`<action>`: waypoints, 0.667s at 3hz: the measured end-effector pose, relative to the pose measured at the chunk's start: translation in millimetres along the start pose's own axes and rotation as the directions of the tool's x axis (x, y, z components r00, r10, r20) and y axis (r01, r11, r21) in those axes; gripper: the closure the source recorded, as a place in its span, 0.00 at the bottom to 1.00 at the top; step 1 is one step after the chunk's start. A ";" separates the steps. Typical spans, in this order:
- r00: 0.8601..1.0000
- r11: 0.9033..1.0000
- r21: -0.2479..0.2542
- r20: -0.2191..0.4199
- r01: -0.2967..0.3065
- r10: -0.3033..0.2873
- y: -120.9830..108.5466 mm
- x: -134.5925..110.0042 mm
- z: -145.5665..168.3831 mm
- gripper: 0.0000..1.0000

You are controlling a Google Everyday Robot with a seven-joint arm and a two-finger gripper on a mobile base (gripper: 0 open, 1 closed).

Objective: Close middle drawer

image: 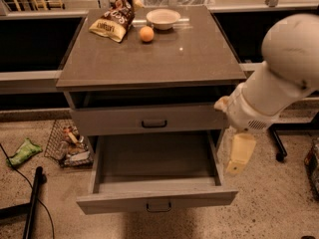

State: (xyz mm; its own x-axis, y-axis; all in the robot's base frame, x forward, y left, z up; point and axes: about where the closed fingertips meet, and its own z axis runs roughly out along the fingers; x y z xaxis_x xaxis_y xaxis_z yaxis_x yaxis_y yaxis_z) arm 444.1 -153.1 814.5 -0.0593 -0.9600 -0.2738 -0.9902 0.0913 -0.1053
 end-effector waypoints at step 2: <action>0.999 0.993 -0.117 0.046 0.005 0.000 22.9 -3.7 79.1 0.00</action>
Offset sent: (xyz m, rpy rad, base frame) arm -0.0093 0.0230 -0.0605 0.0437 0.0828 0.0346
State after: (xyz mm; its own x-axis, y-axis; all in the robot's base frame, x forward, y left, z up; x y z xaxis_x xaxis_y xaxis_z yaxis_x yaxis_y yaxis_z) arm 431.7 -126.5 737.5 -0.0534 -0.9466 -0.3179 -0.9985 0.0545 0.0057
